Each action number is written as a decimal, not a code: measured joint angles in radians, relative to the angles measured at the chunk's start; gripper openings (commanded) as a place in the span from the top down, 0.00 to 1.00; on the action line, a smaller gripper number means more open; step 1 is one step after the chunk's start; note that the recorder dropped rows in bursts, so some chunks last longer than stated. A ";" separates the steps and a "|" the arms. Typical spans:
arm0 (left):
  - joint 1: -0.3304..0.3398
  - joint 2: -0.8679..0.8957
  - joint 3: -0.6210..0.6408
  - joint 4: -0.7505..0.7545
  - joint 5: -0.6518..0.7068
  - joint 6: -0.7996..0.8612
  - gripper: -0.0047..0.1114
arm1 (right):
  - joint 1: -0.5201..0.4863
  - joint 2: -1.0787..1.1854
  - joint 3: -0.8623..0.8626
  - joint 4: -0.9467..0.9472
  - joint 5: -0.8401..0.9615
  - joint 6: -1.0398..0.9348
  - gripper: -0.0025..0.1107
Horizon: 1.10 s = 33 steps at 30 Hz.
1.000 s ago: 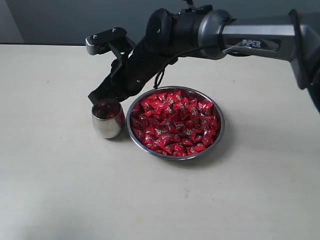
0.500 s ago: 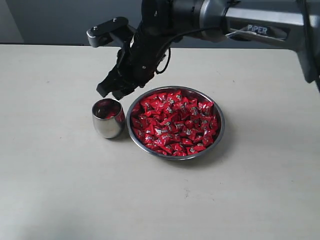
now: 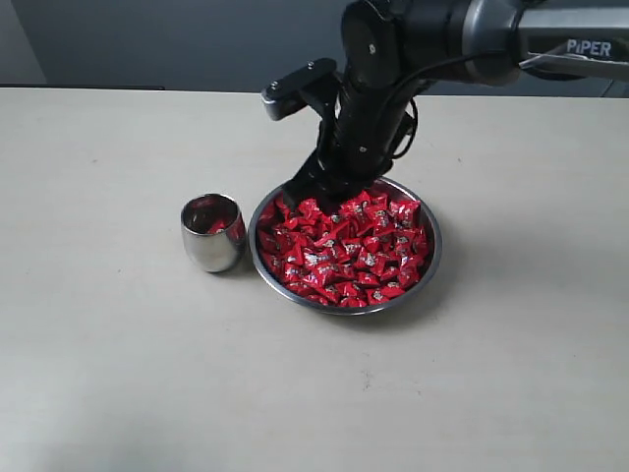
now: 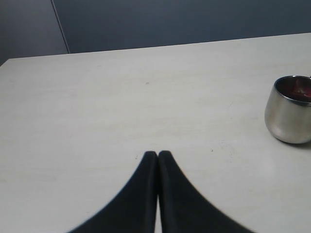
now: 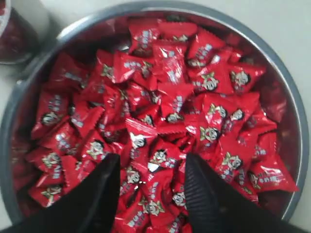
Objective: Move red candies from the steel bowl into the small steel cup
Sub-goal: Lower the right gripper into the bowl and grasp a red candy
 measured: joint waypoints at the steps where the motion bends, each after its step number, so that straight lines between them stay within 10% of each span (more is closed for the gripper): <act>1: 0.000 0.000 0.000 0.000 0.000 0.000 0.96 | -0.010 0.000 0.022 0.002 -0.017 0.003 0.61; 19: 0.000 0.000 0.000 0.000 0.000 0.000 0.96 | -0.116 0.054 0.149 0.171 -0.268 -0.043 0.61; 24: 0.000 0.000 0.000 0.000 0.000 0.000 0.96 | -0.116 0.088 0.152 0.173 -0.298 -0.052 0.98; 33: 0.000 0.000 0.000 0.000 0.000 0.000 0.96 | -0.112 -0.070 0.153 0.212 -0.212 -0.056 0.95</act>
